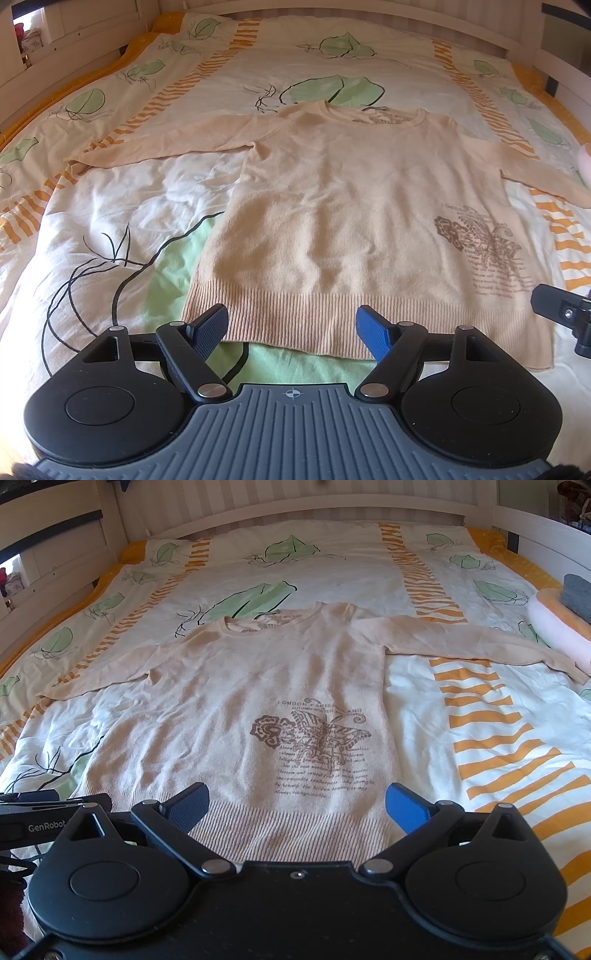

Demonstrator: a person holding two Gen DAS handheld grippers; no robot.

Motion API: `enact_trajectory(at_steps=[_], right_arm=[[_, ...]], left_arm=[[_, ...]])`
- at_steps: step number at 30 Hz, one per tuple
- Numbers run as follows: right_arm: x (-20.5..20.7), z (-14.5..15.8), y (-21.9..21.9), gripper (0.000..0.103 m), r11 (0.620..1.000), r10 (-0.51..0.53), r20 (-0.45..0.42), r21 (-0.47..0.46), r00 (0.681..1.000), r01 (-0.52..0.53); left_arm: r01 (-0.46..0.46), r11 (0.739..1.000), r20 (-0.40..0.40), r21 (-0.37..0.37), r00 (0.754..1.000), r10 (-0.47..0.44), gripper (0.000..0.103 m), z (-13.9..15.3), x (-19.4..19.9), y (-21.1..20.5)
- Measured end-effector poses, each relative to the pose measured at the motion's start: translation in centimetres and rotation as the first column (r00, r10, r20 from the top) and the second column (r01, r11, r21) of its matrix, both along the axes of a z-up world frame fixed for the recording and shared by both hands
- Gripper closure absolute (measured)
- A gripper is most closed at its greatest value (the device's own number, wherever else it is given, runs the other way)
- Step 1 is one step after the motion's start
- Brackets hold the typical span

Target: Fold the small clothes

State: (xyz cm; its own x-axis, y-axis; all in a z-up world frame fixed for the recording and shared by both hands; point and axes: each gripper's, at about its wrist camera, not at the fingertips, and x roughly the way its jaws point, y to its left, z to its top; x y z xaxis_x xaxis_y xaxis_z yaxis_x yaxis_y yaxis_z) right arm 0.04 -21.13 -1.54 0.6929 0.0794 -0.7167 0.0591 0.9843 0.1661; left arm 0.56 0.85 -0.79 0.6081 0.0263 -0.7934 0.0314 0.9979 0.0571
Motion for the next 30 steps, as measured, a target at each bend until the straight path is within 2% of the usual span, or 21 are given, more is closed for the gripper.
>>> enact_trajectory(at_steps=[30], right_arm=[[0.04,-0.23,-0.07,0.001,1.0,0.005,0.002,0.021,1.0,-0.005]], left_arm=[[0.002,1.0,0.004,0.017,1.0,-0.002,0.028,0.16,0.29,-0.28]])
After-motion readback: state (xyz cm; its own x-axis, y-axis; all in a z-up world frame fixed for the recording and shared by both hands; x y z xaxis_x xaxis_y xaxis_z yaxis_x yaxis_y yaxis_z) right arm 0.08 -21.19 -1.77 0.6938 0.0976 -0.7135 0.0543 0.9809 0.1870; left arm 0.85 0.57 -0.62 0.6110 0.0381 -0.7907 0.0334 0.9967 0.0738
